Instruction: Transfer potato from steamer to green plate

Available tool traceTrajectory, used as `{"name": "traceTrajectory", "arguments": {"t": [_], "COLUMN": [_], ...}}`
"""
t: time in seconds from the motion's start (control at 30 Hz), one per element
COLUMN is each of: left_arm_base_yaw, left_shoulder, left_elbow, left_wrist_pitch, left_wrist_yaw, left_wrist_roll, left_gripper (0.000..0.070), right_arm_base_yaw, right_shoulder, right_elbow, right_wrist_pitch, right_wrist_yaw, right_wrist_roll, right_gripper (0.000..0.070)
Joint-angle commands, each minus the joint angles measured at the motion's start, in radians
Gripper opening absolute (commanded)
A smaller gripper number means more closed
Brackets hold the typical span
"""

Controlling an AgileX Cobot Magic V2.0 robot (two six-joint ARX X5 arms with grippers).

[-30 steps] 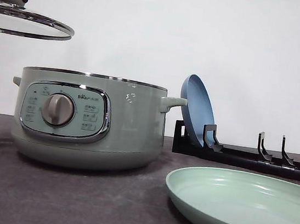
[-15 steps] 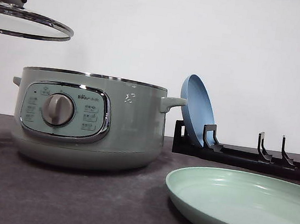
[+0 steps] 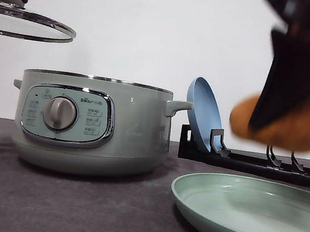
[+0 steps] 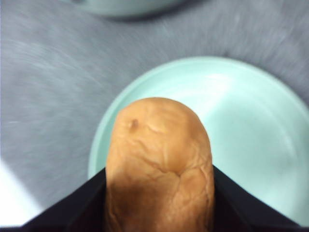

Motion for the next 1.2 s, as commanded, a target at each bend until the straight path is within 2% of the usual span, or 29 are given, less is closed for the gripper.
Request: {"name": "traceTrajectory", "arguments": {"t": [0.0, 0.1, 0.4, 0.6, 0.8, 0.87, 1.0, 1.17], "left_arm_base_yaw": [-0.002, -0.002, -0.002, -0.002, -0.002, -0.002, -0.002, -0.002], "left_shoulder": [-0.019, -0.019, -0.019, -0.019, -0.019, -0.019, -0.019, -0.019], "left_elbow": [0.045, 0.045, 0.044, 0.044, 0.044, 0.044, 0.044, 0.044], "left_wrist_pitch": [0.026, 0.026, 0.026, 0.026, 0.026, 0.026, 0.026, 0.026], "left_wrist_yaw": [0.009, 0.009, 0.009, 0.009, 0.009, 0.009, 0.009, 0.009], "left_wrist_roll": [-0.009, -0.010, -0.010, -0.010, -0.011, -0.013, -0.013, -0.013], "left_gripper": [0.0000, 0.0000, 0.0000, 0.0000, 0.0000, 0.0000, 0.0000, 0.0000], "right_arm_base_yaw": [0.004, 0.004, 0.004, 0.004, 0.003, 0.003, 0.002, 0.002], "right_shoulder": [0.032, 0.082, 0.199, 0.216, 0.216, 0.215, 0.204, 0.144], "right_elbow": [-0.025, -0.057, -0.064, -0.064, -0.064, -0.064, -0.049, 0.030], "right_wrist_pitch": [0.058, 0.114, 0.175, 0.183, 0.182, 0.182, 0.168, 0.051], "right_wrist_yaw": [0.003, 0.002, 0.008, 0.097, 0.101, 0.101, 0.102, 0.103], "right_wrist_roll": [0.039, 0.044, 0.040, 0.033, 0.034, 0.038, 0.043, 0.048], "right_gripper": [0.0173, 0.0173, 0.0173, 0.0173, 0.0183, 0.0230, 0.0395, 0.0540]}}
